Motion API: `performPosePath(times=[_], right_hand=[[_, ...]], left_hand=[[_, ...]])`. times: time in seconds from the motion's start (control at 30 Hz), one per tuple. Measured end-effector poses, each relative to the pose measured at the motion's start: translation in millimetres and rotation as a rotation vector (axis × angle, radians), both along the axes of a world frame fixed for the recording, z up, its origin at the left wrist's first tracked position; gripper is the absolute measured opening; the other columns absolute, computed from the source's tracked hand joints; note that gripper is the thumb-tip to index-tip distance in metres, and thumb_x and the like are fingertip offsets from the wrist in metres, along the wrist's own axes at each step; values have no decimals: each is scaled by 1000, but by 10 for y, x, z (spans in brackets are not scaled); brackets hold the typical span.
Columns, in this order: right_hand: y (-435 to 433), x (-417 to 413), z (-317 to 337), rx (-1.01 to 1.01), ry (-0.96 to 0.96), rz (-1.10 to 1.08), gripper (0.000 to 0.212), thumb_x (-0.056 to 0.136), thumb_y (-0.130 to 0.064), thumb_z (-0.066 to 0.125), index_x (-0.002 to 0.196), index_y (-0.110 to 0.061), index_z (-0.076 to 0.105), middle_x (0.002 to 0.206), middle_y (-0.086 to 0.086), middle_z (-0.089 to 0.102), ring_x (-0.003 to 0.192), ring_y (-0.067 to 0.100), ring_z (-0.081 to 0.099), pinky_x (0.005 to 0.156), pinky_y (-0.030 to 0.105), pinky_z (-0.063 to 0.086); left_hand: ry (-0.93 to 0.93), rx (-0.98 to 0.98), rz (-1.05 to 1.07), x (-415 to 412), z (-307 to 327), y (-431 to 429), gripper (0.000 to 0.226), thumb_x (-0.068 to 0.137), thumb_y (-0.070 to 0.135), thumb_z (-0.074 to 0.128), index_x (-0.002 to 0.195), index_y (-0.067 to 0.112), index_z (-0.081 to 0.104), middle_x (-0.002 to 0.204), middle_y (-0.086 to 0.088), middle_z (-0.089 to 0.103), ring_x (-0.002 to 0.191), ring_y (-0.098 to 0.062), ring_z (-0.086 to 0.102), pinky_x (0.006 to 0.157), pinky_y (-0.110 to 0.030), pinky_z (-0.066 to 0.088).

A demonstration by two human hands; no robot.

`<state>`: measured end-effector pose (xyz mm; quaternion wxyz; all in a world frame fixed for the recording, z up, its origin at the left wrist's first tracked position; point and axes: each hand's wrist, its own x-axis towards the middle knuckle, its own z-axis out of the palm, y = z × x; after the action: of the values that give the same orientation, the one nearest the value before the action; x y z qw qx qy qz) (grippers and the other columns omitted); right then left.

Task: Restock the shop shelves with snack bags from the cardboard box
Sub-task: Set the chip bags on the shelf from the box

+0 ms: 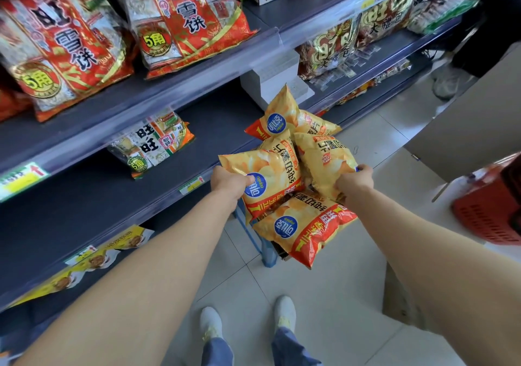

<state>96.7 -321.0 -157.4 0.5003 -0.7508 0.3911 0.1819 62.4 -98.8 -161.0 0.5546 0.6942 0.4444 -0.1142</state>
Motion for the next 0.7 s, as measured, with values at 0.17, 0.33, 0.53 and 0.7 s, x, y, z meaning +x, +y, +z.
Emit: performPosePath(times=[0.17, 0.33, 0.53, 0.7], right_hand=[[73, -35, 468, -132, -107, 38, 50, 89, 0, 38, 135, -18, 32, 102, 7, 45, 86, 24, 47, 59, 31, 40], [254, -116, 986, -271, -220, 266, 61, 86, 8, 37, 139, -20, 32, 97, 9, 52, 67, 20, 48, 43, 24, 29], [676, -217, 1462, -417, -370, 568, 64, 82, 8, 37, 137, -25, 40, 105, 12, 58, 88, 32, 56, 65, 34, 45], [1149, -276, 1772, -548, -532, 857, 67, 81, 10, 36, 136, -29, 42, 109, 12, 61, 92, 35, 58, 70, 36, 48]], left_hand=[[-50, 207, -103, -17, 387, 133, 27, 76, 8, 76, 98, 3, 61, 100, -11, 68, 87, -24, 67, 62, -31, 53], [-76, 486, -241, -79, 844, 338, 3, 82, 5, 64, 85, 5, 63, 89, -9, 66, 81, -26, 64, 64, -29, 50], [-131, 720, -320, -354, 1336, 720, 28, 78, -8, 45, 64, 15, 39, 70, -8, 43, 62, -23, 38, 48, -28, 24], [-131, 847, -298, -758, 1584, 1216, 23, 81, -5, 45, 70, 14, 52, 77, -4, 50, 67, -22, 46, 52, -29, 34]])
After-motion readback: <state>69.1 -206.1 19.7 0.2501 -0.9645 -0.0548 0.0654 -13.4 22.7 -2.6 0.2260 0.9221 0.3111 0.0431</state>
